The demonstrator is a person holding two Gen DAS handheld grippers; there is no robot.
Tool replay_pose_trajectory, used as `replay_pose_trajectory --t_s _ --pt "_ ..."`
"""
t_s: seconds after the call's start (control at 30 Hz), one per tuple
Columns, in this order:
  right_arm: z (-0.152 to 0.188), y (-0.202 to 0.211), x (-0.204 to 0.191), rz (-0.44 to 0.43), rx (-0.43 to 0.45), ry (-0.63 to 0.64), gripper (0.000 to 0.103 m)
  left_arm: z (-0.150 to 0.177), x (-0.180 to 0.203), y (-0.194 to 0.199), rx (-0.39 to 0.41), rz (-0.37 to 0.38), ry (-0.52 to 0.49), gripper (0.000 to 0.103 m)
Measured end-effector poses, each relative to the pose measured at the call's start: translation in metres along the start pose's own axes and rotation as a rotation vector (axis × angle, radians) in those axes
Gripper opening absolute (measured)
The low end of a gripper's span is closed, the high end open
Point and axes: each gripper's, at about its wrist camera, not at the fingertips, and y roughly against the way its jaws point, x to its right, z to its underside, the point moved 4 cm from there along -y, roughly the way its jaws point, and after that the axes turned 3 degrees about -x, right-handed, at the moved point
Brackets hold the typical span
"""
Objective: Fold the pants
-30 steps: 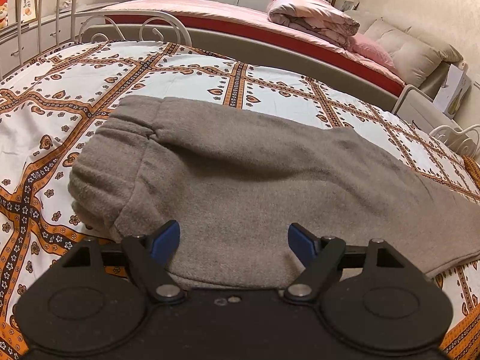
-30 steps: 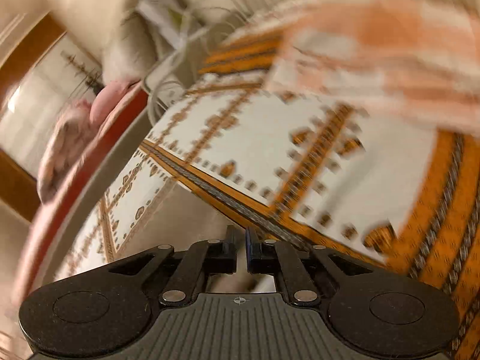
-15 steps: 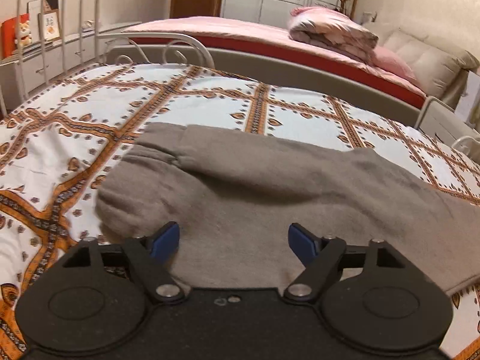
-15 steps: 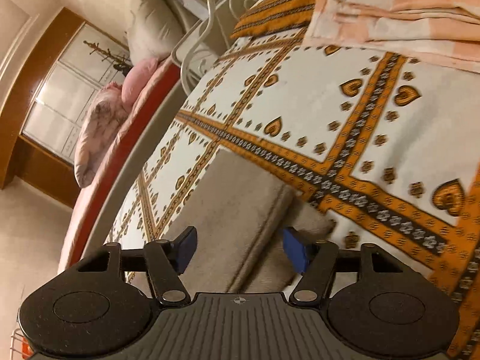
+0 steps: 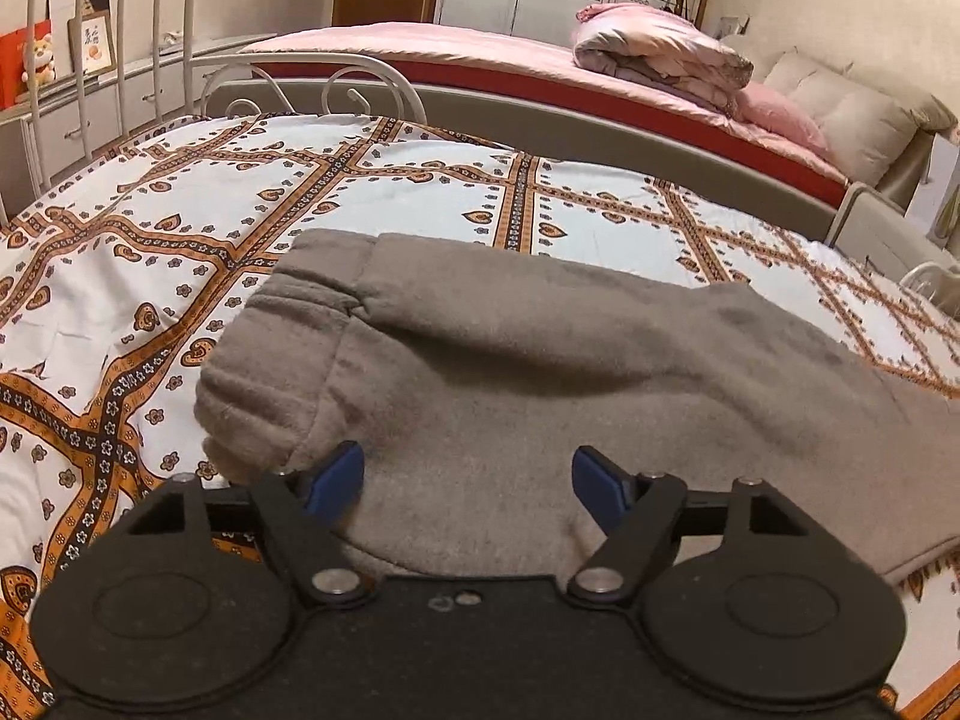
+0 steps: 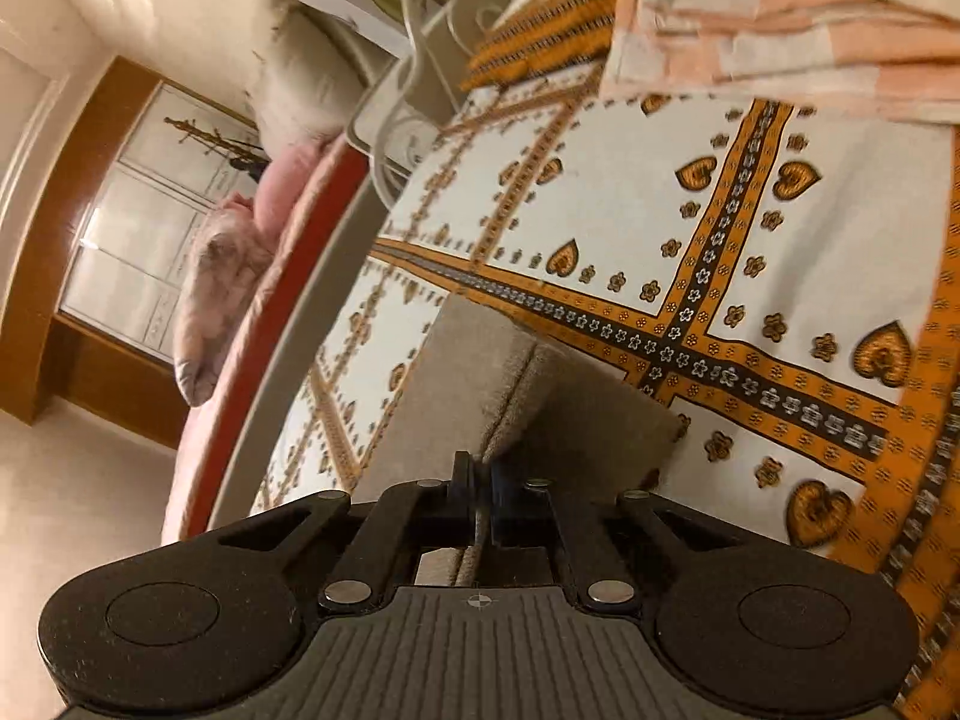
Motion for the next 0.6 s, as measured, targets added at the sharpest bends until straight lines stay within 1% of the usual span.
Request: replay_pose_trajectory --t_s 0.07,0.13,0.17,0.2,0.27,0.3,0.33,0.4,0.43,0.47,0.53,0.6 --pt "0.0 -0.005 0.008 0.046 -0.022 -0.003 0.005 0.0 0.0 0.0 -0.001 0.003 -0.005 0.069" --pt "0.003 -0.023 0.027 0.135 -0.087 -0.022 0.005 0.001 0.0 0.0 -0.004 0.002 -0.017 0.069" --pt "0.003 -0.029 0.032 0.132 -0.1 -0.026 0.005 0.001 0.0 0.0 -0.005 0.002 -0.017 0.069" --pt "0.001 -0.029 0.034 0.113 -0.099 -0.03 0.005 0.001 0.0 0.0 -0.006 0.004 -0.014 0.069" --pt "0.001 -0.023 0.035 0.092 -0.097 -0.043 0.008 0.001 -0.002 0.004 0.0 0.011 -0.004 0.069" --pt "0.002 -0.018 0.035 0.08 -0.1 -0.051 0.015 0.001 -0.002 0.008 0.009 0.013 0.001 0.069" --pt "0.002 -0.011 0.035 0.073 -0.097 -0.045 0.017 0.0 -0.004 0.014 0.032 0.012 0.006 0.07" --pt "0.001 0.0 0.034 0.105 -0.079 -0.017 0.025 -0.002 -0.008 0.023 0.072 0.015 0.016 0.07" --pt "0.0 0.001 0.037 0.119 -0.076 -0.026 0.029 -0.003 -0.011 0.027 0.084 0.018 0.027 0.071" --pt "-0.001 -0.003 0.039 0.137 -0.085 -0.041 0.046 -0.003 -0.015 0.03 0.099 0.004 0.04 0.072" --pt "-0.001 -0.006 0.045 0.115 -0.086 -0.059 0.048 -0.004 -0.024 0.035 0.118 -0.043 0.068 0.073" --pt "-0.003 -0.01 0.041 0.099 -0.08 -0.055 0.053 -0.003 -0.038 0.039 0.123 -0.053 0.14 0.072"
